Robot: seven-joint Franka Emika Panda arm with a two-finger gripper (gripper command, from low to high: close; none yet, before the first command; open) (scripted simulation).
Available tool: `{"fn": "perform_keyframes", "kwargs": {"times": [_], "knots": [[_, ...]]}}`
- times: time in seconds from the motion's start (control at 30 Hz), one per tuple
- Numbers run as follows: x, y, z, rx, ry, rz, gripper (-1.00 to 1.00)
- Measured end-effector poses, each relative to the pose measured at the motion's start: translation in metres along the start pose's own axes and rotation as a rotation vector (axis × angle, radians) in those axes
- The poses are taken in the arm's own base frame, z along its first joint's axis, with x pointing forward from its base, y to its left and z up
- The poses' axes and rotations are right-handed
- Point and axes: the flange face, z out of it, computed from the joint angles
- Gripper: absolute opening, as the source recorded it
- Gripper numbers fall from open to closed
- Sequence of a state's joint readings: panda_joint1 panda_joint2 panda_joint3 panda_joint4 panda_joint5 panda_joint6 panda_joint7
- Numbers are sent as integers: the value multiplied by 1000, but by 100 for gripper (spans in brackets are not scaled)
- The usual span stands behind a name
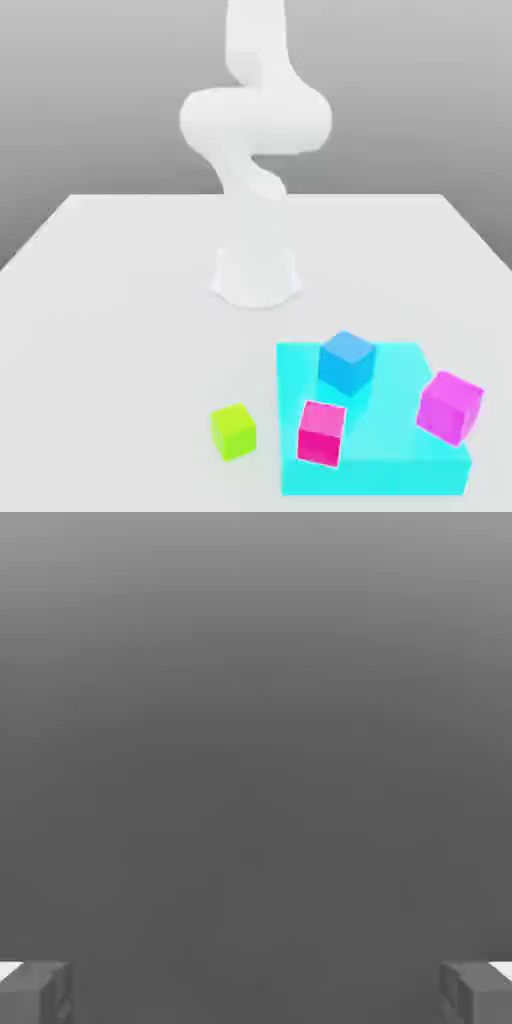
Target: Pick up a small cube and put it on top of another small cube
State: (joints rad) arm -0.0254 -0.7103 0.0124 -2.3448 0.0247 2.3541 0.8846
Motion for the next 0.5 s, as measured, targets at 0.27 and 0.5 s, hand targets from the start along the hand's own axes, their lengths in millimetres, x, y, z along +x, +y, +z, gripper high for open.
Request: {"fn": "perform_keyframes", "kwargs": {"times": [0.27, 0.5], "knots": [[-32, 60, 180, -236, -125, 363, 0], [-89, 148, 294, -475, -161, 663, 0]]}}
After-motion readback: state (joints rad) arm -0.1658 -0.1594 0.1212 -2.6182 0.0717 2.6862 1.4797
